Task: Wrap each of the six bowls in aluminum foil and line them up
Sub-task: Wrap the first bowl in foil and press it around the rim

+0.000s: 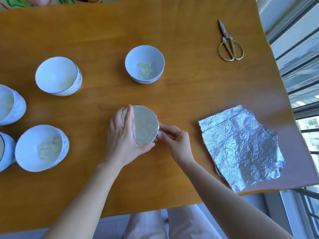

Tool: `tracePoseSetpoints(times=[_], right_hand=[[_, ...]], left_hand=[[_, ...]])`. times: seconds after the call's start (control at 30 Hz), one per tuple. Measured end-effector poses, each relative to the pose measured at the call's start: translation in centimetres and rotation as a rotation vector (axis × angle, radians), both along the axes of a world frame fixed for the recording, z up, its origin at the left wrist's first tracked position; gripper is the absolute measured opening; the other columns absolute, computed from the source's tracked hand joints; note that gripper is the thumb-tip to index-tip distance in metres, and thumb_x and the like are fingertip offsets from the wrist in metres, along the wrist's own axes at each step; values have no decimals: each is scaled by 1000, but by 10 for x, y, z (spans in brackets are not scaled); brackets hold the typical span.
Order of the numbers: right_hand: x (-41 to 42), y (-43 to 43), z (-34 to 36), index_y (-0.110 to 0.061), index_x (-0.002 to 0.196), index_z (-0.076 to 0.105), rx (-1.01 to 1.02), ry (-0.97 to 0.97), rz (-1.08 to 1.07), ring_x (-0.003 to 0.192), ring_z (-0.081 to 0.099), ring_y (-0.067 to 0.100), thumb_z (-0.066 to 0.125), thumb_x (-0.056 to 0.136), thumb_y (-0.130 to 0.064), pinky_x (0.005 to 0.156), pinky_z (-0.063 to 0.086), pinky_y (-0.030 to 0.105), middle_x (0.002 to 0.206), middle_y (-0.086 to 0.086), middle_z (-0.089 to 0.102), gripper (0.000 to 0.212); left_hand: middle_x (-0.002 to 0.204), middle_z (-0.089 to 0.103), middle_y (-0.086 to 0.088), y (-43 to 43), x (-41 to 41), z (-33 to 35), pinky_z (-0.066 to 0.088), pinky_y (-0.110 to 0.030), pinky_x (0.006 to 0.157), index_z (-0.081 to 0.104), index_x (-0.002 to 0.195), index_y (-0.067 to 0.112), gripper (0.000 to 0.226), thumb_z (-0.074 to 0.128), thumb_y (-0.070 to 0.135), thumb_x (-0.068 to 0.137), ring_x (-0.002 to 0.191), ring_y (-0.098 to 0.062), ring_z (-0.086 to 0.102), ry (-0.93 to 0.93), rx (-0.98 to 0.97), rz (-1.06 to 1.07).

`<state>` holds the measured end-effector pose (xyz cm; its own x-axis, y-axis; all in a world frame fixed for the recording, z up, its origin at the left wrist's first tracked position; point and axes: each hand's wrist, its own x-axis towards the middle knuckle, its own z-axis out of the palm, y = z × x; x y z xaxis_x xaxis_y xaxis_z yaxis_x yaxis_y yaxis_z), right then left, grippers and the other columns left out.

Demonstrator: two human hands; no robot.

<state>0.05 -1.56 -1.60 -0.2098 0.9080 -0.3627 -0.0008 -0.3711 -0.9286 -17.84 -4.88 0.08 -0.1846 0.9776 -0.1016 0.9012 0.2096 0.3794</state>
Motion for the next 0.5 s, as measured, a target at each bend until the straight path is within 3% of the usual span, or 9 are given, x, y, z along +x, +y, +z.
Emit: tracePoseSetpoints(times=[0.2, 0.3, 0.5], right_hand=[[4, 6, -6, -12, 91, 72, -56, 42, 2, 87, 73, 26, 77, 83, -5, 89, 56, 40, 86, 11, 76, 12], [7, 11, -7, -7, 91, 73, -77, 53, 40, 77, 69, 22, 76, 83, -5, 82, 56, 34, 86, 18, 74, 9], [11, 23, -9, -10, 87, 71, -38, 24, 150, 67, 63, 17, 74, 84, -2, 67, 53, 26, 76, 9, 70, 8]], left_hand=[[151, 29, -16, 0, 0, 1, 36, -43, 106, 15, 156, 11, 133, 61, 80, 53, 128, -35, 39, 10, -4, -11], [151, 29, -15, 0, -1, 1, 36, -42, 106, 15, 156, 11, 132, 57, 82, 53, 128, -34, 40, 15, -13, -13], [151, 28, -16, 0, 0, 2, 36, -42, 106, 14, 157, 12, 131, 54, 82, 54, 128, -34, 39, 28, -29, -13]])
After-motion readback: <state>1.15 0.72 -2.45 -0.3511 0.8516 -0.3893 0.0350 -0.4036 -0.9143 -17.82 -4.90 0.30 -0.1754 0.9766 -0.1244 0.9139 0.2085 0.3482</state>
